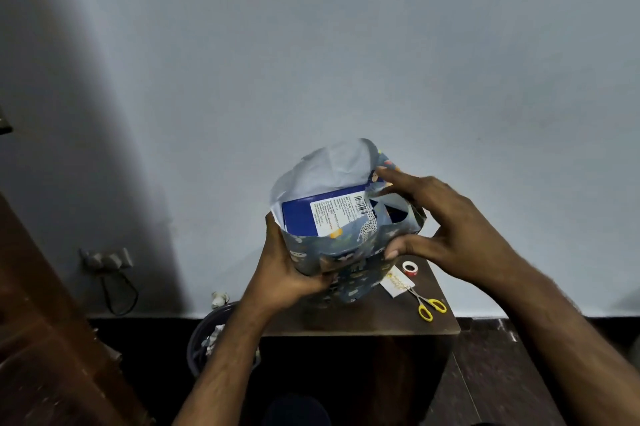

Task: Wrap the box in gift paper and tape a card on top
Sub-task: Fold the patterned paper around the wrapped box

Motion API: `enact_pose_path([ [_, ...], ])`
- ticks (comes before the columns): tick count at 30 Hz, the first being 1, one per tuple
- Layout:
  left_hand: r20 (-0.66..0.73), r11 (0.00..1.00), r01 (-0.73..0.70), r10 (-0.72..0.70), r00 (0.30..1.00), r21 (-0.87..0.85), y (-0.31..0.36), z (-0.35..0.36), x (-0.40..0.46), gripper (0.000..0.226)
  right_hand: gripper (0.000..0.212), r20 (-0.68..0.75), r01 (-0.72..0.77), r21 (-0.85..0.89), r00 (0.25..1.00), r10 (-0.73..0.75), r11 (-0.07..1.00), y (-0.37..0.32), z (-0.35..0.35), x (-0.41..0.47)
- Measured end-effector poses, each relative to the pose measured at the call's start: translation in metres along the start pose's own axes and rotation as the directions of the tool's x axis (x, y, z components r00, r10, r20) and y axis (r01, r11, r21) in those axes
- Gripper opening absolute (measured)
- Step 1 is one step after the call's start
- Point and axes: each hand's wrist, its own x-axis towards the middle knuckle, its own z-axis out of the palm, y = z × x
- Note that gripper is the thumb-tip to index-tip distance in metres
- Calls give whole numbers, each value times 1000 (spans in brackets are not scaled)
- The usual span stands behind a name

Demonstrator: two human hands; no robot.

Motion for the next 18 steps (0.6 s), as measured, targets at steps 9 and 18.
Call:
enact_pose_path([
  [9,-11,999,-33,34,999,39,-3,1,1,118,32,162,100,-193,984,-69,976,-7,-6,11],
  [18,-53,999,-54,54,997,-6,-8,2,-1,121,18,218,29,61,975,-42,998,-11,-7,11],
])
